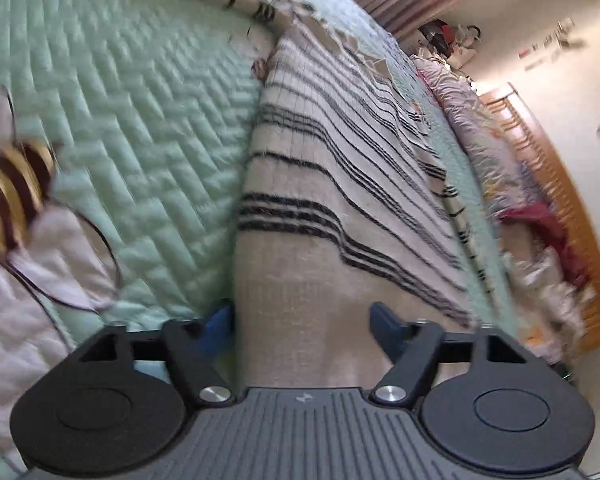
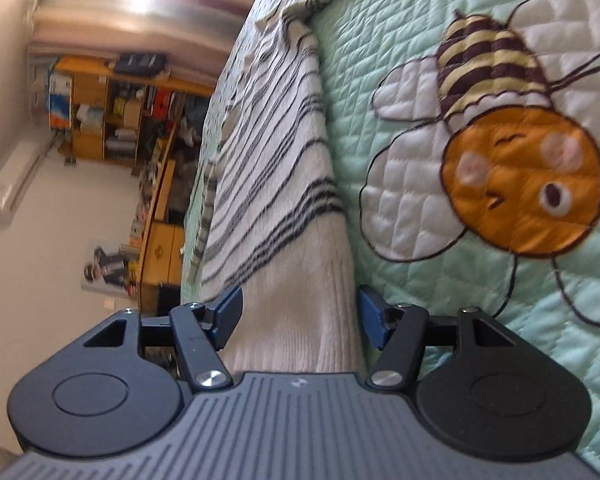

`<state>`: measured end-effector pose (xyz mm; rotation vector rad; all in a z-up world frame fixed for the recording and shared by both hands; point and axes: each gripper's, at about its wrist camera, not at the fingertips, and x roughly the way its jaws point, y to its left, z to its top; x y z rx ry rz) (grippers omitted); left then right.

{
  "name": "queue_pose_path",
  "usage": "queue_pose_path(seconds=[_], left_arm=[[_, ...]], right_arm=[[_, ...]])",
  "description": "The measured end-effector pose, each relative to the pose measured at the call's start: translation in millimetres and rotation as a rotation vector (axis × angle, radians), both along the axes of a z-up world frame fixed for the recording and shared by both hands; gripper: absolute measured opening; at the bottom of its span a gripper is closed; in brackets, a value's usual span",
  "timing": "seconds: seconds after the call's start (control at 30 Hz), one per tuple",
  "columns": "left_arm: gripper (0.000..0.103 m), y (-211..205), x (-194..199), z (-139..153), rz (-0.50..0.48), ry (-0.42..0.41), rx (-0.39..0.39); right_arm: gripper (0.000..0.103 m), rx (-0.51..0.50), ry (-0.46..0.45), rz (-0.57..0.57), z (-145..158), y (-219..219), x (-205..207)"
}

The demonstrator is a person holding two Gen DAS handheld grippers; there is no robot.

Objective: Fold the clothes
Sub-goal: 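Grasp the sweater hem with the right gripper while the left gripper grasps beside it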

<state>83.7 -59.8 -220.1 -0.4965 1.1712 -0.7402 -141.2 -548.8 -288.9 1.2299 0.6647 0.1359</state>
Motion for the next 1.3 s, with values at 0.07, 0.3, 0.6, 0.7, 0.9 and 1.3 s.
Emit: queue_pose_path(seconds=[0.07,0.3,0.6,0.7,0.9,1.3], left_arm=[[0.044,-1.4,5.2,-8.8,0.026,0.051,-0.028],[0.022,-6.9,19.2,-32.1,0.078,0.142,-0.070],[0.011,-14.2,7.8,-16.7,0.076,0.046,0.021],[0.011,-14.9,4.6,-10.3,0.077,0.031,0.039],[0.011,-16.7,-7.5,26.6,0.070,-0.027,0.034],[0.011,8.7,-121.7,138.9,-0.064,-0.237,0.010]], right_arm=[[0.064,0.003,-0.002,0.009,-0.6,0.8,0.4],[0.064,0.011,0.001,0.025,-0.3,3.5,0.2],[0.007,-0.030,0.065,-0.006,0.2,25.2,-8.4],[0.007,-0.037,0.074,-0.005,0.1,27.9,-7.2],[0.007,-0.098,0.079,0.014,31.3,29.4,-5.6],[0.006,-0.201,-0.054,0.077,161.2,22.8,-95.4]])
